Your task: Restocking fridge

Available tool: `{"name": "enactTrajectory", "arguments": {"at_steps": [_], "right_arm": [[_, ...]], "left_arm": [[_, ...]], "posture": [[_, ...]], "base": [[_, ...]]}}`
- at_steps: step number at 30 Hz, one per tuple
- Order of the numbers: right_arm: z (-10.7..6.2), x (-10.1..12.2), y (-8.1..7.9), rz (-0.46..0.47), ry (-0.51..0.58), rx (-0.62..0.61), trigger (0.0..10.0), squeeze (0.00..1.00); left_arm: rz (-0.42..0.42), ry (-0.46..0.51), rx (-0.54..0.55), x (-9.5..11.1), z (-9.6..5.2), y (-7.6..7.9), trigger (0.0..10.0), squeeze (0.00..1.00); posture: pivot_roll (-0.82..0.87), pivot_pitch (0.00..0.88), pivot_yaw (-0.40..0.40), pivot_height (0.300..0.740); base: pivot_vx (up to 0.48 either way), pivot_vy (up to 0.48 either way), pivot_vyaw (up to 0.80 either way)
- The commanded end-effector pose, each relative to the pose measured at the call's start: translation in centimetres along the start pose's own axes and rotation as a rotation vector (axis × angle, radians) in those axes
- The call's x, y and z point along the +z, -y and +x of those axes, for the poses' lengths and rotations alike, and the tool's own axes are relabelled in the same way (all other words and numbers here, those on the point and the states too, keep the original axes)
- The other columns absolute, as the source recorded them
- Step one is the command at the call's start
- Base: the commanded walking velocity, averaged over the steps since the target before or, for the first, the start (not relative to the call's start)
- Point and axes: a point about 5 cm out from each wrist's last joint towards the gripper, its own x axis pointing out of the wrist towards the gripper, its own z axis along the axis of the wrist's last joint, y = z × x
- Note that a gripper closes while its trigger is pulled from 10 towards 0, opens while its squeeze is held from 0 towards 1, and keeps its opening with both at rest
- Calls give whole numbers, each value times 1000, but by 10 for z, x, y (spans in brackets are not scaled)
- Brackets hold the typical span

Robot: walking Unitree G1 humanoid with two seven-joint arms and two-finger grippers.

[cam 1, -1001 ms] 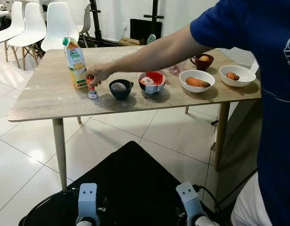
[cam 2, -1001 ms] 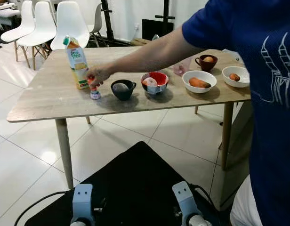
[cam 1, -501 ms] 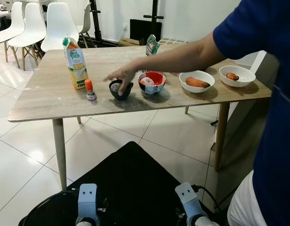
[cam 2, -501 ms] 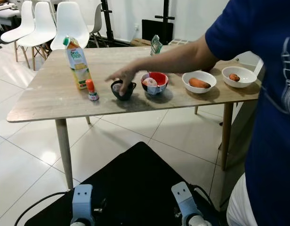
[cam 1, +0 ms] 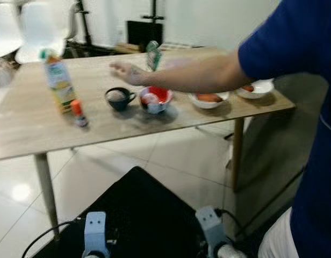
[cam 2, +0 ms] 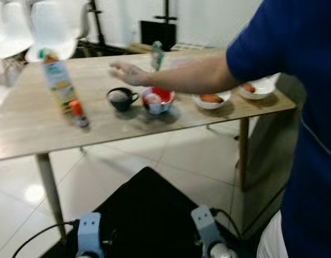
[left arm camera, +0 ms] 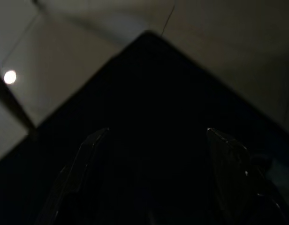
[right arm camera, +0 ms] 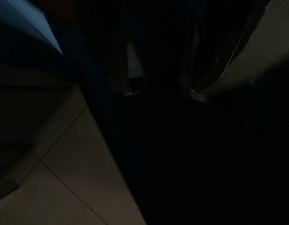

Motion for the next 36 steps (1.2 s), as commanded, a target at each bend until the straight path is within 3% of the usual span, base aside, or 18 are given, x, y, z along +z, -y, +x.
{"name": "enactTrajectory", "arguments": {"at_steps": [1, 6, 25, 36], "right_arm": [[0, 1, 2, 0, -2, -8, 10000, 0], [0, 1, 2, 1, -1, -9, 10000, 0], [-2, -4, 5, 4, -20, -14, 10000, 0], [1, 3, 2, 29, 8, 2, 10000, 0]], "left_arm": [[-1, -12, -2, -4, -2, 1, 10000, 0], [4, -10, -5, -3, -2, 1, 10000, 0], [21, -6, -8, -3, -1, 4, 10000, 0], [23, -9, -8, -2, 0, 5, 10000, 0]], "posture": [[-152, 36, 13, 719], [-150, 38, 11, 719], [-152, 51, 9, 719], [-150, 58, 8, 719]], "base": [[405, 0, 0], [396, 0, 0], [0, 0, 0], [0, 0, 0]]}}
